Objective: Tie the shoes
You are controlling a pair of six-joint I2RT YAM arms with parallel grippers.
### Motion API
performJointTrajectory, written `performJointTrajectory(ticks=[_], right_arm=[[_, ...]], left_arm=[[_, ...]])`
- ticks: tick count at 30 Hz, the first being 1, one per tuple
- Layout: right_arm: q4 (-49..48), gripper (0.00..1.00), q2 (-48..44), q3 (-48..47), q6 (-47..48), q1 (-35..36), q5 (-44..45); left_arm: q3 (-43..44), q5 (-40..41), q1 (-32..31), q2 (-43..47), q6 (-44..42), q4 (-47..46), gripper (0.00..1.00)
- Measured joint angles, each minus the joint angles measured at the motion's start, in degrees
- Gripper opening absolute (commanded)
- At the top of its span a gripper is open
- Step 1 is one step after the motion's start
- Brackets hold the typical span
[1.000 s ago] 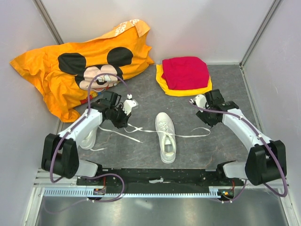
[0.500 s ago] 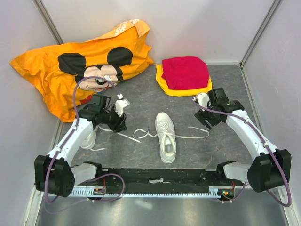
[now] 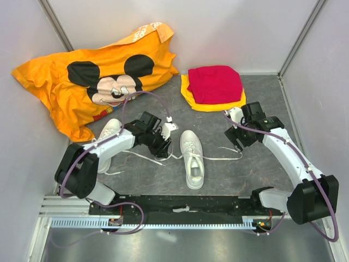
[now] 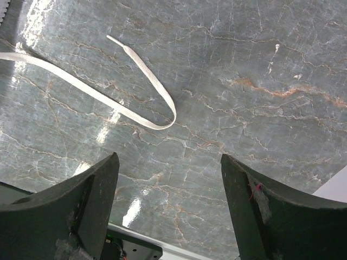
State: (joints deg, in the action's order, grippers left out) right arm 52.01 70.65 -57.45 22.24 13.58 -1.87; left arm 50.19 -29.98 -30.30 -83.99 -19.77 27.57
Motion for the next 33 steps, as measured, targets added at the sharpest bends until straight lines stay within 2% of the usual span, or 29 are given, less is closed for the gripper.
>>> performJointTrajectory(ticks=[6, 14, 16, 20, 23, 27, 33], right_arm=[[0.17, 0.84, -0.37, 0.0, -0.22, 0.0, -0.02], [0.39, 0.84, -0.37, 0.0, -0.52, 0.0, -0.02], [0.42, 0.85, -0.35, 0.0, -0.5, 0.0, 0.0], [0.39, 0.85, -0.31, 0.0, -0.39, 0.0, 0.17], [0.39, 0.85, -0.31, 0.0, -0.37, 0.0, 0.17], [0.39, 0.85, -0.28, -0.02, -0.35, 0.0, 0.17], [0.42, 0.88, -0.15, -0.26, -0.17, 0.0, 0.09]], left_arm=[[2.32, 2.1, -2.6, -7.63, 2.19, -1.51, 0.36], [3.87, 4.11, -4.42, -12.28, 2.14, -2.01, 0.12], [3.89, 4.17, -4.68, -12.41, 1.79, -1.49, 0.02], [3.93, 3.91, -4.72, -11.65, 0.46, 0.92, 0.02], [2.62, 3.1, -3.72, -6.51, -0.7, 2.67, 0.02], [1.01, 1.46, -0.92, 6.69, -3.91, 5.4, 0.02], [-2.34, -3.39, 0.15, 22.58, -22.21, 15.3, 0.02]])
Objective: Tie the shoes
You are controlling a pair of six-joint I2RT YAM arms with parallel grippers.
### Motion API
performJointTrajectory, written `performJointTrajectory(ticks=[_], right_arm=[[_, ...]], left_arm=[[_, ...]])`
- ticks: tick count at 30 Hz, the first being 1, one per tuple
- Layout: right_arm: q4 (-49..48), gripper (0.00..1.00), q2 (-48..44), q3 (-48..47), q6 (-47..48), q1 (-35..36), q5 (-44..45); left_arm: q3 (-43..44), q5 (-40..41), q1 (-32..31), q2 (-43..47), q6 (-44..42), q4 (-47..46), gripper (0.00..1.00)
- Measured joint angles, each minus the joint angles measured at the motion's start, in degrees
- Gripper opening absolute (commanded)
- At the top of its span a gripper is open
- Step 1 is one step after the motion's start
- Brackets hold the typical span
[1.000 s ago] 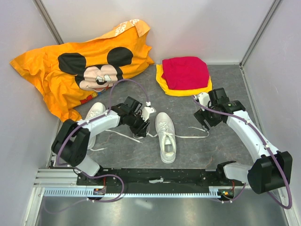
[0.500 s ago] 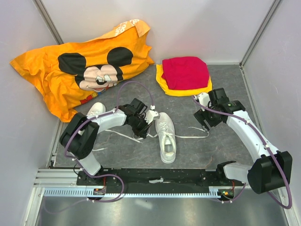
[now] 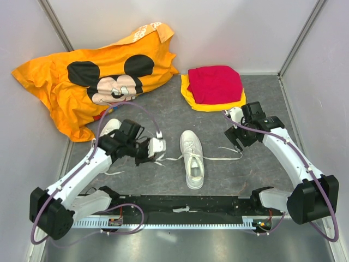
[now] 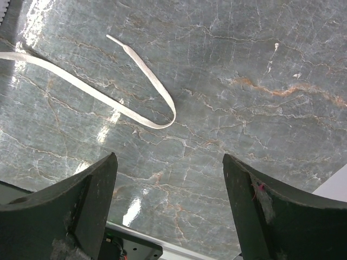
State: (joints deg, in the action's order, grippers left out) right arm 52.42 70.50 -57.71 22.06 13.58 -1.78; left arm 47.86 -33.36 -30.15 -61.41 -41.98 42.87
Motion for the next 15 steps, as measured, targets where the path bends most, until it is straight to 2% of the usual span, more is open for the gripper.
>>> performJointTrajectory(ticks=[2, 3, 4, 7, 9, 11, 12, 13, 15], right_arm=[[0.0, 0.9, 0.04, -0.17, 0.2, 0.0, -0.07], [0.0, 0.91, 0.07, -0.31, 0.26, 0.0, -0.17], [0.0, 0.94, 0.07, -0.39, 0.42, 0.0, -0.35], [0.04, 0.97, 0.09, -0.55, 0.68, 0.0, -1.42], [0.33, 0.97, 0.11, -0.68, 0.83, 0.0, -2.45], [0.66, 0.98, 0.09, -1.05, 1.2, 0.0, -3.63], [0.66, 0.98, -0.02, -1.38, 1.29, 0.0, -4.31], [0.11, 0.98, -0.59, -1.64, 1.38, 0.0, -5.29], [-1.03, 0.98, -2.84, -1.68, 1.73, 0.0, -6.82]], left_arm=[[-2.45, -0.22, -0.09, 2.16, -7.8, 5.4, 0.13], [-4.24, -0.02, -0.11, 2.75, -12.5, 8.5, 0.25], [-5.75, 0.42, -0.11, 2.99, -16.0, 10.91, 0.44], [-9.2, 2.43, -0.2, 3.23, -22.84, 15.56, 0.57], [-9.66, 3.45, -0.22, 3.87, -24.3, 16.41, 0.59], [-9.44, 3.37, -0.2, 5.05, -24.46, 15.23, 0.65], [-9.09, 3.26, -0.2, 5.97, -24.17, 14.16, 0.72], [-8.72, 3.06, -0.2, 7.02, -23.85, 12.66, 0.93], [-7.96, 2.14, -0.22, 9.55, -22.1, 8.02, 0.99]])
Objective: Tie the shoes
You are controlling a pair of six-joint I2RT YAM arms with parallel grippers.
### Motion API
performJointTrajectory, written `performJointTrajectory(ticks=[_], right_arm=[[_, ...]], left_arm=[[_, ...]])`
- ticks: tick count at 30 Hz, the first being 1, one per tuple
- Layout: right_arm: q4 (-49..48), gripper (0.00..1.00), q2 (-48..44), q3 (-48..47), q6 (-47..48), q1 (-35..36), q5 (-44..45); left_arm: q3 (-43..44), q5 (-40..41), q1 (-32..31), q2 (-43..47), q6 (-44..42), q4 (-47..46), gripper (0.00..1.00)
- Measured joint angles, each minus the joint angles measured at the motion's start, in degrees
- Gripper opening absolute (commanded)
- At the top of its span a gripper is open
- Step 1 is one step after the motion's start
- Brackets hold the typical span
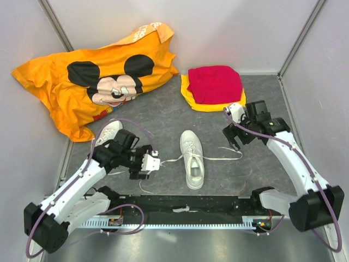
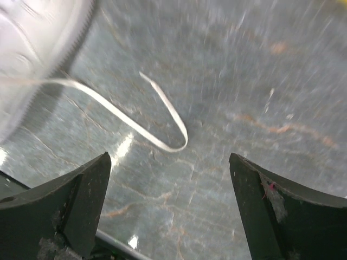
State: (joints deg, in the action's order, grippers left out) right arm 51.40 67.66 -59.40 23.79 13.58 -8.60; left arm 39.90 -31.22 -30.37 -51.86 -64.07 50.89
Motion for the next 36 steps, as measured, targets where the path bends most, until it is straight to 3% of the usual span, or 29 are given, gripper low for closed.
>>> performJointTrajectory(ticks=[7, 14, 19, 24, 27, 36], right_arm=[[-8.2, 0.98, -10.19, -0.02, -0.15, 0.0, -8.5], [-11.3, 0.98, -8.57, 0.46, 6.93, 0.02, -18.99], [-6.75, 0.98, -1.16, 0.11, 11.67, 0.02, -19.61], [-4.17, 0.98, 0.68, 1.07, 13.62, 0.02, -17.62], [-3.5, 0.98, 0.68, 2.71, 14.25, 0.02, -16.22], [-2.16, 0.98, 0.66, 6.6, 15.52, 0.0, -13.33]], left_arm=[[0.26, -5.64, 0.02, 3.56, 11.93, -16.57, 0.99], [2.69, -8.46, -2.19, -8.85, 14.49, -21.81, 0.98], [3.37, -3.19, -4.74, -18.99, 14.95, -25.49, 0.71], [3.39, -1.27, -7.56, -24.7, 14.25, -27.98, 0.62], [3.54, -0.24, -9.05, -27.96, 13.92, -29.35, 0.5], [4.68, 2.21, -12.52, -35.85, 13.49, -33.83, 0.41]])
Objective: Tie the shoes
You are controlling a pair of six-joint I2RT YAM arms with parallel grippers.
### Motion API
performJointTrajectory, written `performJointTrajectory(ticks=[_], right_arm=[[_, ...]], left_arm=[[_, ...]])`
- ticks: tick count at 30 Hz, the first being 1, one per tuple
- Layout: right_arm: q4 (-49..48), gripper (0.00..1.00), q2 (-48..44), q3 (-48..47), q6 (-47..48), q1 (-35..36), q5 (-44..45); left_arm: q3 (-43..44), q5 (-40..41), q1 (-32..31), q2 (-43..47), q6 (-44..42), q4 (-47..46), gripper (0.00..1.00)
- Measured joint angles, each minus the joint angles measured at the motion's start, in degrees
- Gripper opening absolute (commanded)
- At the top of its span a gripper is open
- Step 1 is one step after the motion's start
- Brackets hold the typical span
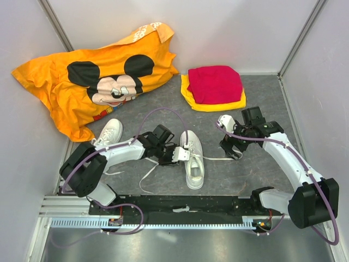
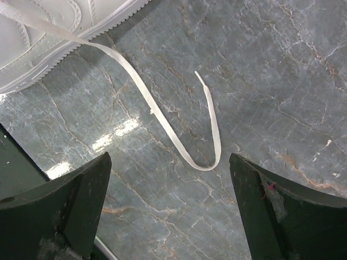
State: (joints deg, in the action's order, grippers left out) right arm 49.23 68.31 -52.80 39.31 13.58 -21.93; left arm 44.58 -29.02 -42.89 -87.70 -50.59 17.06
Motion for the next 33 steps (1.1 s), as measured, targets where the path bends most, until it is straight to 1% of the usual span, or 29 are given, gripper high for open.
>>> performJointTrajectory(ticks=[2, 5, 6, 9, 13, 17, 20, 24, 26, 27, 30, 33], right_arm=[[0.24, 0.98, -0.02, 0.11, 0.0, 0.0, 0.04], [0.28, 0.98, -0.04, 0.42, 0.04, 0.0, 0.2], [0.28, 0.98, -0.11, 0.66, 0.11, 0.0, 0.31], [0.66, 0.98, -0.2, 1.18, 0.48, 0.0, 0.83], [0.85, 0.99, -0.26, 1.79, 1.36, 0.0, 1.57], [0.9, 0.97, 0.15, 2.32, 2.51, 0.0, 2.49], [0.9, 0.93, 1.7, 2.54, 2.75, 0.0, 2.69], [0.79, 0.81, 4.63, 2.54, 2.73, 0.0, 2.67], [0.81, 0.75, 6.12, 2.49, 2.51, 0.0, 2.51], [0.81, 0.74, 7.06, 2.43, 2.47, 0.0, 2.51], [0.87, 0.72, 10.21, 2.27, 2.34, 0.0, 2.8], [0.83, 0.69, 11.45, 2.27, 2.47, 0.0, 3.98]], left_arm=[[0.22, 0.61, -0.66, -0.94, 0.04, -1.42, 0.37], [0.46, 1.95, -1.4, -2.01, 0.15, -2.84, 0.25], [0.5, 2.23, -1.6, -2.32, 0.2, -3.32, 0.15], [0.5, 3.28, -1.86, -2.6, 0.24, -3.74, 0.02], [0.39, 3.98, -1.86, -1.66, 0.33, -3.52, 0.02], [-0.17, 4.0, -1.86, 4.76, 1.36, -2.43, 0.02], [-0.17, 3.34, -1.86, 10.93, 3.67, -2.12, 0.02], [0.68, 1.62, -1.86, 17.88, 9.33, -1.29, 0.02], [1.49, 0.55, -1.86, 19.5, 12.28, -1.38, 0.02], [1.86, -0.07, -1.86, 20.15, 14.03, -1.79, 0.01], [2.75, -1.46, -1.86, 21.09, 18.34, -2.91, 0.01], [3.96, -2.45, -1.86, 21.11, 22.23, -4.24, 0.02]])
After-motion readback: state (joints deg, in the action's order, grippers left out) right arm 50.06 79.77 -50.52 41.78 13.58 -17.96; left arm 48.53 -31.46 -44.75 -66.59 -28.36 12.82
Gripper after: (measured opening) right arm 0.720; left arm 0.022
